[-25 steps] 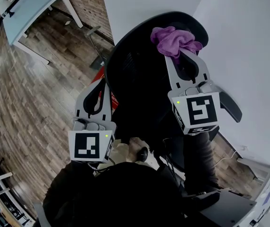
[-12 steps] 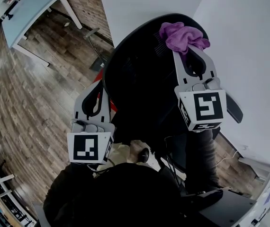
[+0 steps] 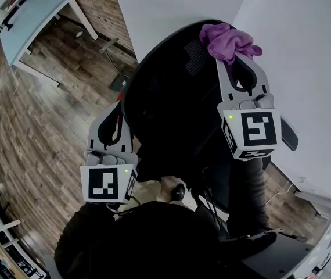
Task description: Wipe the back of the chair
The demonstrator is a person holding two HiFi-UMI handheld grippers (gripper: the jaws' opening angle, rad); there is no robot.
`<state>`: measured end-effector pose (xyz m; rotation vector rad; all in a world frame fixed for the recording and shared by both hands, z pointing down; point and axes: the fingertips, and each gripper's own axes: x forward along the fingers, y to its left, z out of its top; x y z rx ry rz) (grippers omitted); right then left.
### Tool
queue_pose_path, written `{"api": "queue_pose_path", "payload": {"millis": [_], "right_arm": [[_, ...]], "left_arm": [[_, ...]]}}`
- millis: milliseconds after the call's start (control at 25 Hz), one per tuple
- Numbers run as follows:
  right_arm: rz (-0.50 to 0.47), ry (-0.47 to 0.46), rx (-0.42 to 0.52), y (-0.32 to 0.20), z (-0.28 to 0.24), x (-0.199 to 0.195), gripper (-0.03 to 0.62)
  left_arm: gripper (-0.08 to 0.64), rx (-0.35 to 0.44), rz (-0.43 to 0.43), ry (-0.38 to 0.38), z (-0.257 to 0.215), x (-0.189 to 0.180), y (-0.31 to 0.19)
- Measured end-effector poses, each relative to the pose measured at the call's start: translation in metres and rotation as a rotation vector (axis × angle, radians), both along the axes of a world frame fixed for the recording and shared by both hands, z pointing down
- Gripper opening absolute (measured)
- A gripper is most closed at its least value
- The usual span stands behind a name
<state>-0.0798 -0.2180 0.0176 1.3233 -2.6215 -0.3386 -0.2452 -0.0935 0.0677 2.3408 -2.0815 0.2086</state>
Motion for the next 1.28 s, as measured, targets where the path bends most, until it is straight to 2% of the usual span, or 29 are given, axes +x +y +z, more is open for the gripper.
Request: {"api": "queue_pose_path", "payload": {"millis": [1280], "right_arm": [[0.082,-0.002,0.048,-0.029,-0.022,0.029,0.054]], "left_arm": [[0.009,0.005,0.013,0.003,-0.002,-0.001,-0.013]]}}
